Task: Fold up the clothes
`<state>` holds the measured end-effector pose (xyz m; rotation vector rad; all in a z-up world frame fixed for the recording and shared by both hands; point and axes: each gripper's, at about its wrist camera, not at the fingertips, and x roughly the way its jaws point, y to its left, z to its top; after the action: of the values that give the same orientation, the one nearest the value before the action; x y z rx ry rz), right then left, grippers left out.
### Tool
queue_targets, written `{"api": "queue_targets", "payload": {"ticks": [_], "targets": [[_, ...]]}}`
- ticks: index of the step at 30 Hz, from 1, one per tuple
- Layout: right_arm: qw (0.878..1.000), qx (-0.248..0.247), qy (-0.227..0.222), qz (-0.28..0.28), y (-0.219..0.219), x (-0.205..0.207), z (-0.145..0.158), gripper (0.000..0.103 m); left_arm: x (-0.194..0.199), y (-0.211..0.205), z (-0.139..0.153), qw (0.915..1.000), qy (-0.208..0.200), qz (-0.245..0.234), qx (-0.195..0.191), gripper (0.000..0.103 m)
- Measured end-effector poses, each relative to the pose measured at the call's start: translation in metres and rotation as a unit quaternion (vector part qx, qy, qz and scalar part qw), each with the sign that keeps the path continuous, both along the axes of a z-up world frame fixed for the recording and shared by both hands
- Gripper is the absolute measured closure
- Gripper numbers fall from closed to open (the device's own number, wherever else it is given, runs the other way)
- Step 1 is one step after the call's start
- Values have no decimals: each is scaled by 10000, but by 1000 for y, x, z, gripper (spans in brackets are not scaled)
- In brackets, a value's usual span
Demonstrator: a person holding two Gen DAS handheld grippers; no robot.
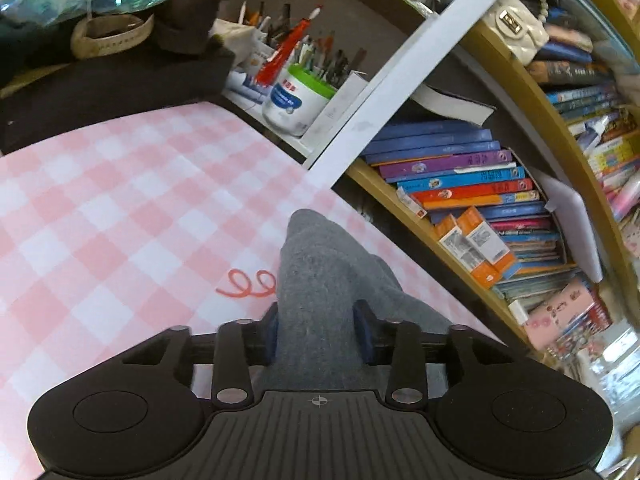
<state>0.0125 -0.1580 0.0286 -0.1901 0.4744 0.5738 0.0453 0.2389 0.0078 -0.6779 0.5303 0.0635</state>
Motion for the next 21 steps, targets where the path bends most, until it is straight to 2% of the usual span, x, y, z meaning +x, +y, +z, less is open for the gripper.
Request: {"api": "queue_targets", "payload": {"ticks": [1,6,8,11,15,18,21], "targets": [[10000,-19,19,-24,0,1,-1,20,-2,0,2,10000,9,-47,85,52],[9997,-45,140,-213,-3,5,-4,20,-8,-10,7,9975,161,-467,498,49],[9994,-56,198,-285,-4,7,-6,20,-10,-6,4,9980,181,-440,415,46],[9992,-54,237,-311,-5,9,-8,20,-13,2,-4,9994,209,-266,26,46],[9992,-69,242,-295,-5,9,-9,20,-16,4,-9,9993,157,-304,-121,46],[9993,-41,259,-273,-6,9,-9,18,-18,5,-13,9989,155,-386,-238,40],[9993,-46,267,-263,-6,10,-9,18,-18,4,-13,9982,192,-502,-263,42]]}}
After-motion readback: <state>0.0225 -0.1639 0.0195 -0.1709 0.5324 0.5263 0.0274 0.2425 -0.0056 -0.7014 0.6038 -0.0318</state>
